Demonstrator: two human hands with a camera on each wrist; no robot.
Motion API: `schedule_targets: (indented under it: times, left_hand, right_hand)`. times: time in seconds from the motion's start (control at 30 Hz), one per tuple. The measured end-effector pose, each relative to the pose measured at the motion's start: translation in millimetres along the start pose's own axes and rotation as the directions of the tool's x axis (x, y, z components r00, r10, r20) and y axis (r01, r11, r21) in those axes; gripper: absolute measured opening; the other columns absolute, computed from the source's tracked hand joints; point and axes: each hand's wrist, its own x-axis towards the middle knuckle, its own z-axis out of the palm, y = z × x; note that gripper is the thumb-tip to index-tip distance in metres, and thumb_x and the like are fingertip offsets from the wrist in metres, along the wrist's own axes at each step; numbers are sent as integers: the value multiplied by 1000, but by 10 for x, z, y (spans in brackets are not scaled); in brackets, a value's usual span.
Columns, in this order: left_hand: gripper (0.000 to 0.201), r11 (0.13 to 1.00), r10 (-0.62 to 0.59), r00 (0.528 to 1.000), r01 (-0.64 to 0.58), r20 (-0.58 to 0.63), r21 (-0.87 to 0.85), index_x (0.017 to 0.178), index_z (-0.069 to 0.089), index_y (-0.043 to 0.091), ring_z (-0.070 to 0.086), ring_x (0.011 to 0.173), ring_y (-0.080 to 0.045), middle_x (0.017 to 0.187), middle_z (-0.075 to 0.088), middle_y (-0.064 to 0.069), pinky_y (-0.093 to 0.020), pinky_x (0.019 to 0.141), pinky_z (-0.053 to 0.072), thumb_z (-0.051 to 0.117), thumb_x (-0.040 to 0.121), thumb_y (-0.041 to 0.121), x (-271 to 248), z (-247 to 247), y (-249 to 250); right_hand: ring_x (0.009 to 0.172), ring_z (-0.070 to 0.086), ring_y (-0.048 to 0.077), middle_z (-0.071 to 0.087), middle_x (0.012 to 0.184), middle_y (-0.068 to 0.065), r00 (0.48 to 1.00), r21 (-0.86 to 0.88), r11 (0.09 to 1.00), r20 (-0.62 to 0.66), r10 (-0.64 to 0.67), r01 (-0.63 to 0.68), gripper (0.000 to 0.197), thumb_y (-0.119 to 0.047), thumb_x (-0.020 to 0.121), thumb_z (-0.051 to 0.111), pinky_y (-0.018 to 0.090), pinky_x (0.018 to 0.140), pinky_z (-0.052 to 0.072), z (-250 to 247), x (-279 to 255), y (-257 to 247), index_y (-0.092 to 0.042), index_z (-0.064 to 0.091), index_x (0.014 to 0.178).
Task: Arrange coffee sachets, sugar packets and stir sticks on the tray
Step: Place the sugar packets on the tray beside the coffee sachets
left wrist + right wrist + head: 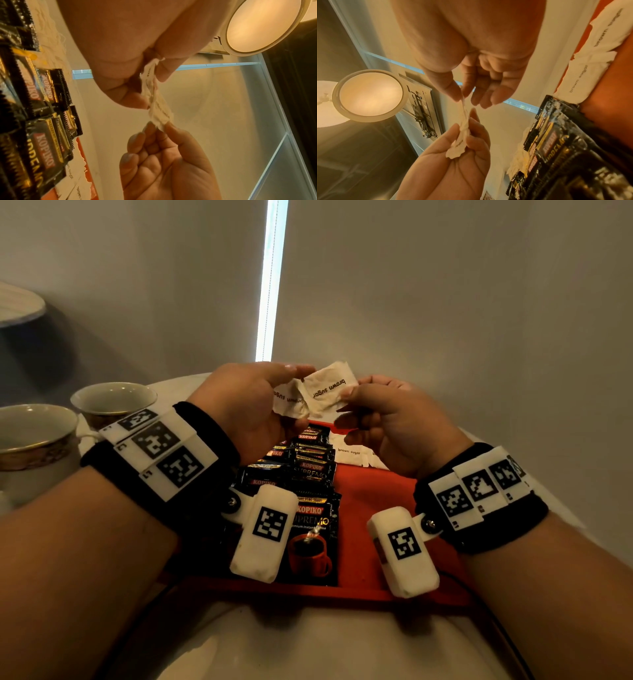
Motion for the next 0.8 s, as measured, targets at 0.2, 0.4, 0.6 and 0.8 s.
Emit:
schedule_targets:
  times: [0.2,0.4,0.6,0.8]
  left_hand:
    - [23,993,-4,1000,6,-16,114,113,69,19,63,93,-22,106,64,-3,-33,68,53,50,101,22,-30,11,4]
    - [46,976,30,984,-67,173,207,124,64,11,64,87,-19,118,67,-15,-26,58,51,72,80,20,-56,-11,-25]
    - [12,986,71,989,-89,127,144,100,64,11,68,69,-16,98,71,-14,-25,53,52,62,92,2,-51,5,-21]
    - [14,995,64,995,-70,81,76,95,61,14,68,81,-23,108,69,-17,-27,59,54,61,88,1,-18,-18,4]
  right_hand:
    - [80,63,25,63,93,14,999,87,996,-45,-25,29,6,-3,96,52,33,62,56,-14,-16,-16,-5,56,99]
    - [69,69,17,70,94,17,998,105,993,32,-57,54,18,-3,89,65,25,52,51,27,-56,-13,1,61,105]
    - [66,69,16,72,86,14,998,121,991,-1,-61,61,10,-1,91,62,24,50,52,36,-67,-36,-1,62,101]
    - [69,65,20,73,80,10,996,40,997,-68,-60,63,6,-4,96,57,26,54,47,6,-54,-27,-9,62,95]
